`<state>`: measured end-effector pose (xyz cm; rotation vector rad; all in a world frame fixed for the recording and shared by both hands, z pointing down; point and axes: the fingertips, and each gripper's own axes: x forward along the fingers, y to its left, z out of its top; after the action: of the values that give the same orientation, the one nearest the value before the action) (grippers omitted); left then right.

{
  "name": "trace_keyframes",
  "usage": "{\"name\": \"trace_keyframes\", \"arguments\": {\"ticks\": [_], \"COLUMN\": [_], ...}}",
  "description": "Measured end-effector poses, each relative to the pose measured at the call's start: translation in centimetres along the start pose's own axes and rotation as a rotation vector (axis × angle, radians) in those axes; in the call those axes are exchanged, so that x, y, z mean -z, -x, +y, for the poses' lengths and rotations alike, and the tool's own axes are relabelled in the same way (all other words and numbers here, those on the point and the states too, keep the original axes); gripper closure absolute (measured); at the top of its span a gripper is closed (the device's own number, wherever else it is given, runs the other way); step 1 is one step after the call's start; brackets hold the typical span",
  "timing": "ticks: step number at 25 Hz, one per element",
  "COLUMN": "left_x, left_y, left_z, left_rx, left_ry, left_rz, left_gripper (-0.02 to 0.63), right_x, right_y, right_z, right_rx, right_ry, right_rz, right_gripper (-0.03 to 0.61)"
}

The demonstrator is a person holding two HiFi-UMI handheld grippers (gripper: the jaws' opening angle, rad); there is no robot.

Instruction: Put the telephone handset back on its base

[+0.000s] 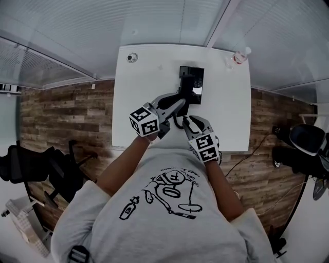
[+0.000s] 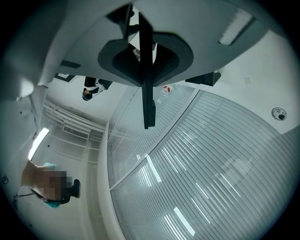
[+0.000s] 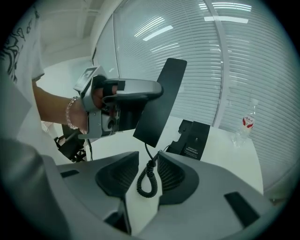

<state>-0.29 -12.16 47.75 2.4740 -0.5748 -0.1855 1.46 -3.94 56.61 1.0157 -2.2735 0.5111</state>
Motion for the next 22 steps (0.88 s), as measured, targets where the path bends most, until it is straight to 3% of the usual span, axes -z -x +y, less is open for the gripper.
{"name": "trace_keyframes", "arguments": {"ticks": [10,12,14,22], "left_x": [2.0,2.4,2.6,3.7], "left_y": [-0.9,-1.2,-1.4,-2.3], "left_z": [2.0,2.6,3.2,4.9], "left_rx": [0.018,0.025,0.034,0.069], "left_ry": [0.068,0.072,0.077,0.136], "left_rz": [-0.002,0.000,0.002,0.023], "left_gripper": [0.543,0.543,0.544,0.543], "right_x": [2.6,2.9,3.1,3.9], "right_y": [-3.3,-3.7,-4.0,-4.3], "right_z": [-1.1,-1.4,-1.4,-2.1], "right_rx": [0.002,0.006,0.013,0.049], "right_ry": [0.000,0.009,0.023,0.035], "right_rz": [0.064,0.072,0.082,0.121], "right_gripper": [0.471,0.535,0.555,0.565]}}
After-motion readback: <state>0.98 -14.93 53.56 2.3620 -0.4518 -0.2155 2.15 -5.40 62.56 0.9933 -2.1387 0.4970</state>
